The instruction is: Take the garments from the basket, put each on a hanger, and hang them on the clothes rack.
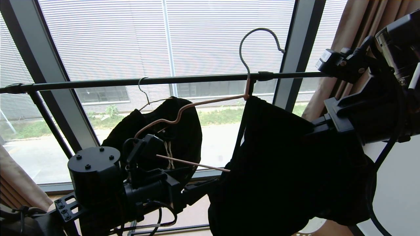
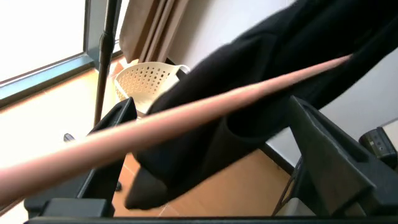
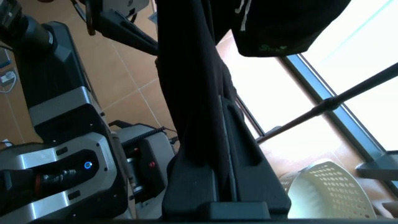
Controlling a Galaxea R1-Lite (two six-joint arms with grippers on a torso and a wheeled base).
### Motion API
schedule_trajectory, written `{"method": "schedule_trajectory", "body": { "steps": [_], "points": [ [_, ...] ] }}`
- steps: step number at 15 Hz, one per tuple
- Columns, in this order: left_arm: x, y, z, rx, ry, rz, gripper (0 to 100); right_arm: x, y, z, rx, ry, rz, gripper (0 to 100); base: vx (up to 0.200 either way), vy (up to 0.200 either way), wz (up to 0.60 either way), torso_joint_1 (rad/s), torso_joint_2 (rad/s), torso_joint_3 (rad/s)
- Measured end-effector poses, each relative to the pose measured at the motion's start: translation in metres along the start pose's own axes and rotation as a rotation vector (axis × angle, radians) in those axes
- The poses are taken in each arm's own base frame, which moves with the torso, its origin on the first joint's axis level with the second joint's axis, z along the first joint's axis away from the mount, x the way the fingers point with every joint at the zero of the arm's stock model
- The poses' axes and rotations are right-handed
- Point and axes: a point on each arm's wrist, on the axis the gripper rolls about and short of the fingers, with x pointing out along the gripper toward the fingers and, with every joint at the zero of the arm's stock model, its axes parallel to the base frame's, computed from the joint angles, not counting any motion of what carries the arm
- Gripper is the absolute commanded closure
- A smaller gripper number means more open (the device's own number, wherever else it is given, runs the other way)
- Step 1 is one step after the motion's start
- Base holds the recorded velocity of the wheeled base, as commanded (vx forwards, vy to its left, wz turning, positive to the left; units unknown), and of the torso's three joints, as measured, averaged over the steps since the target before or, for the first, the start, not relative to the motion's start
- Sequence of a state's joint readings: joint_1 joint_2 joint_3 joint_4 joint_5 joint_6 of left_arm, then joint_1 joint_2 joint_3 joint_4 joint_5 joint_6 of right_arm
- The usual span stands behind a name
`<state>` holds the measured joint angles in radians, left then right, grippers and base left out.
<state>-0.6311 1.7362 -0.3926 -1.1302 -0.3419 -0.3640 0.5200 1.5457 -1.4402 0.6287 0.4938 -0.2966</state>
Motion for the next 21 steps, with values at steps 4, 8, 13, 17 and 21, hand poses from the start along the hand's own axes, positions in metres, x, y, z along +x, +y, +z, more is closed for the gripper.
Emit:
{"method": "schedule_trajectory", "body": {
  "steps": [4, 8, 13, 17, 21],
  "points": [
    [0.005, -0.003, -0.005, 0.002, 0.021, -0.014, 0, -0.001, 0.003, -0.002, -0.009, 0.0, 0.008, 100, 0.0, 0.0, 0.0, 0.0, 0.0, 0.0],
    [0.007, -0.005, -0.01, 0.002, 0.039, -0.015, 0, -0.002, 0.008, 0.0, -0.034, -0.029, 0.011, 100, 0.0, 0.0, 0.0, 0.0, 0.0, 0.0],
    [0.013, -0.009, -0.018, 0.009, 0.062, -0.004, 100, -0.002, 0.009, -0.004, -0.034, -0.032, 0.014, 100, 0.0, 0.0, 0.0, 0.0, 0.0, 0.0],
    [0.014, -0.009, -0.02, 0.007, 0.072, -0.005, 100, -0.004, 0.01, -0.004, -0.037, -0.043, 0.011, 100, 0.0, 0.0, 0.0, 0.0, 0.0, 0.0],
    [0.009, -0.004, -0.02, 0.0, 0.068, 0.018, 100, -0.006, 0.009, -0.01, -0.028, -0.051, -0.002, 100, 0.0, 0.0, 0.0, 0.0, 0.0, 0.0]
  ]
}}
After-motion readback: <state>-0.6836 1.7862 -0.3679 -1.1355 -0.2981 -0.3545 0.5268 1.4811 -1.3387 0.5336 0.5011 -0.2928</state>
